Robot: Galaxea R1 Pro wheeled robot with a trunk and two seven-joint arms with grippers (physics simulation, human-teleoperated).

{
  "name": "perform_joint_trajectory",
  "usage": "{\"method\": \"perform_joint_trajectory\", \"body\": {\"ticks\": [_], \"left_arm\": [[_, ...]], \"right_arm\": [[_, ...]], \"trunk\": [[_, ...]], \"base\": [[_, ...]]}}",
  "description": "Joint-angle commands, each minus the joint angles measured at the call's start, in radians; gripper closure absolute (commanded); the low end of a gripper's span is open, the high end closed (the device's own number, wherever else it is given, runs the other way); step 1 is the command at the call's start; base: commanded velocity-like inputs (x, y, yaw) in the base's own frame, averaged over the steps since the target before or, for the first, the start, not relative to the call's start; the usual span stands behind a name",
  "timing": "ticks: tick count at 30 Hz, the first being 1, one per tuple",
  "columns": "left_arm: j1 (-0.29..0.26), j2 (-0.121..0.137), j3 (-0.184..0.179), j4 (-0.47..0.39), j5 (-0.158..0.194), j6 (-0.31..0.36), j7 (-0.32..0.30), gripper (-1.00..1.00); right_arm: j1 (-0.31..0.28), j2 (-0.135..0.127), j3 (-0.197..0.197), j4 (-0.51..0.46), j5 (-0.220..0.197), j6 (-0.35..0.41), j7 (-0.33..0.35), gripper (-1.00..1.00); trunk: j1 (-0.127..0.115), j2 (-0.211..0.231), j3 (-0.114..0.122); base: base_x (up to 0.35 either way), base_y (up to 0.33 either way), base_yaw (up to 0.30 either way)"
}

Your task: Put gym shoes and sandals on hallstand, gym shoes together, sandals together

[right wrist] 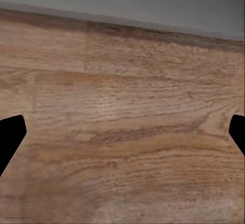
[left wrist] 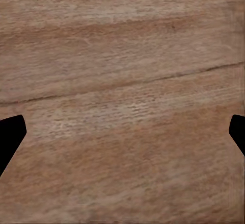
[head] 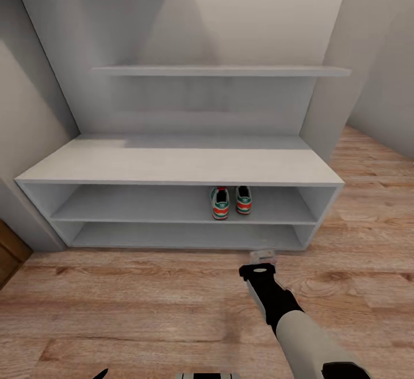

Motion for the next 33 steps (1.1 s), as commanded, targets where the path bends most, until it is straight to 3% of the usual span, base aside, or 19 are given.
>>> {"method": "perform_joint_trajectory", "body": {"ticks": [1, 5, 7, 9, 13, 19, 23, 26, 28, 33], "left_arm": [[-0.001, -0.002, 0.01, 0.013, -0.008, -0.005, -0.006, -1.0], [-0.001, -0.003, 0.012, 0.035, -0.008, -0.008, -0.005, -1.0], [-0.001, -0.004, 0.018, 0.043, -0.008, -0.009, -0.001, -1.0], [-0.001, -0.005, 0.025, 0.045, -0.007, -0.009, 0.007, -1.0], [-0.001, -0.006, 0.046, 0.047, -0.005, -0.009, 0.03, -1.0], [-0.001, -0.007, 0.067, 0.048, -0.003, -0.01, 0.048, -1.0], [-0.001, -0.006, 0.07, 0.048, -0.003, -0.011, 0.051, -1.0], [-0.001, -0.005, 0.072, 0.048, 0.01, -0.011, 0.057, -1.0], [-0.001, -0.005, 0.082, 0.048, 0.036, -0.012, 0.064, -1.0], [-0.001, -0.006, 0.086, 0.05, 0.046, -0.013, 0.066, -1.0]], "right_arm": [[0.005, 0.001, -0.002, 0.045, 0.01, -0.039, 0.003, -1.0], [0.015, -0.043, -0.002, 0.186, 0.009, -0.212, 0.014, -1.0], [0.018, -0.075, -0.002, 0.312, 0.01, -0.363, 0.021, -1.0], [0.019, -0.102, -0.002, 0.391, 0.011, -0.461, 0.024, -1.0], [0.048, -0.15, -0.001, 0.452, 0.012, -0.592, 0.041, -1.0], [0.147, -0.19, -0.002, 0.468, 0.01, -0.693, 0.148, -1.0], [0.183, -0.218, -0.002, 0.47, 0.01, -0.76, 0.194, -1.0], [0.212, -0.259, -0.002, 0.472, 0.01, -0.81, 0.217, -1.0], [0.235, -0.289, -0.002, 0.471, 0.009, -0.842, 0.226, -1.0], [0.243, -0.293, -0.001, 0.472, 0.01, -0.855, 0.226, -1.0]], "trunk": [[0.0, 0.0, -0.001], [0.0, 0.0, -0.001], [0.0, 0.0, -0.001], [0.0, 0.0, -0.001], [0.0, 0.0, -0.001], [0.0, 0.0, -0.001], [0.0, 0.0, -0.001], [0.0, 0.0, -0.001], [0.0, 0.0, -0.001], [0.0, 0.0, -0.001]], "base": [[-0.004, 0.0, 0.0], [-0.002, 0.0, 0.0], [0.0, 0.0, 0.0], [0.0, 0.0, 0.0], [0.0, 0.0, 0.0], [0.0, 0.0, 0.0], [0.0, 0.0, 0.0], [0.0, 0.0, 0.0], [0.0, 0.0, 0.0], [0.0, 0.0, 0.0]]}}
